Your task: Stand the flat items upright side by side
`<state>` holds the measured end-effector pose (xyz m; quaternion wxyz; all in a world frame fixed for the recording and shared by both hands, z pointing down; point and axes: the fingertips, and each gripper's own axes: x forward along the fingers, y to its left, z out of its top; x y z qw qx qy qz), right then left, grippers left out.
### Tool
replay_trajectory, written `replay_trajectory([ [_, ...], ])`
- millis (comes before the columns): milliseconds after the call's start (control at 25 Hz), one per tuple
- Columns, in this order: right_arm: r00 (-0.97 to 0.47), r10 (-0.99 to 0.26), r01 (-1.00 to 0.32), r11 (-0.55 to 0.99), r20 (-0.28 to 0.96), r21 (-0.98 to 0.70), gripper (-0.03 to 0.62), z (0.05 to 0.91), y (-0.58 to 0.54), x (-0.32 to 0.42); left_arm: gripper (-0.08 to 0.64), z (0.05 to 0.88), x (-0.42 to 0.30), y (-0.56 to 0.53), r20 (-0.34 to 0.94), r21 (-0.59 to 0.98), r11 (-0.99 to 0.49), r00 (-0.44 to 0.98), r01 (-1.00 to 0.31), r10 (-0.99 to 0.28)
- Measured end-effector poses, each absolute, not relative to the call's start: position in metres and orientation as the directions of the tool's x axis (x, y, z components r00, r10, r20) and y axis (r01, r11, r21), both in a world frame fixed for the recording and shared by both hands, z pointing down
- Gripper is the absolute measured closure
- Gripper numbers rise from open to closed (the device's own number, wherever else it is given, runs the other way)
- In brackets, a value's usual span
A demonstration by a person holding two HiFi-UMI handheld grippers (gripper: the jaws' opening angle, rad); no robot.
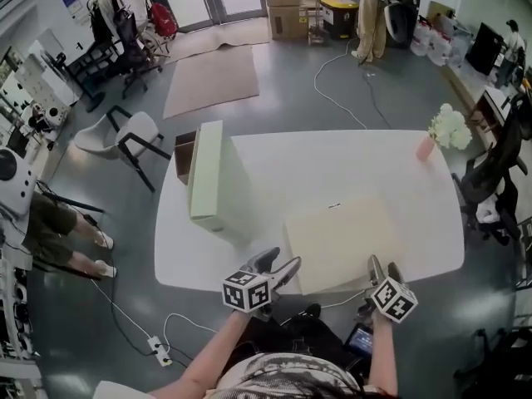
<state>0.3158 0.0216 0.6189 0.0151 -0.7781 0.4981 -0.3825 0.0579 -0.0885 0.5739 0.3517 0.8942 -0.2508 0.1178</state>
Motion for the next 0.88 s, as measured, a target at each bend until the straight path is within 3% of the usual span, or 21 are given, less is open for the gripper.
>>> replay_trajectory([
  [320,0.233,-0.792,-0.679,-0.548,0.565,-0.488,0.233,0.629,0.037,0.375,0.229,0.605,0.080,-0.126,0.489,0.543,-0.516,0.749,-0.663,-0.448],
  [520,0.151,-0.801,-0.603,-0.539,0.579,-0.589,0.141,0.654,0.034,0.376,0.224,0.627,0.080,-0.143,0.577,0.440,-0.505,0.664,-0.743,-0.476],
  [880,0.060,-0.817,-0.530,-0.513,0.574,-0.676,0.126,0.667,0.021,0.361,0.218,0.639,0.092,-0.159,0.584,0.513,-0.483,0.701,-0.709,-0.410],
])
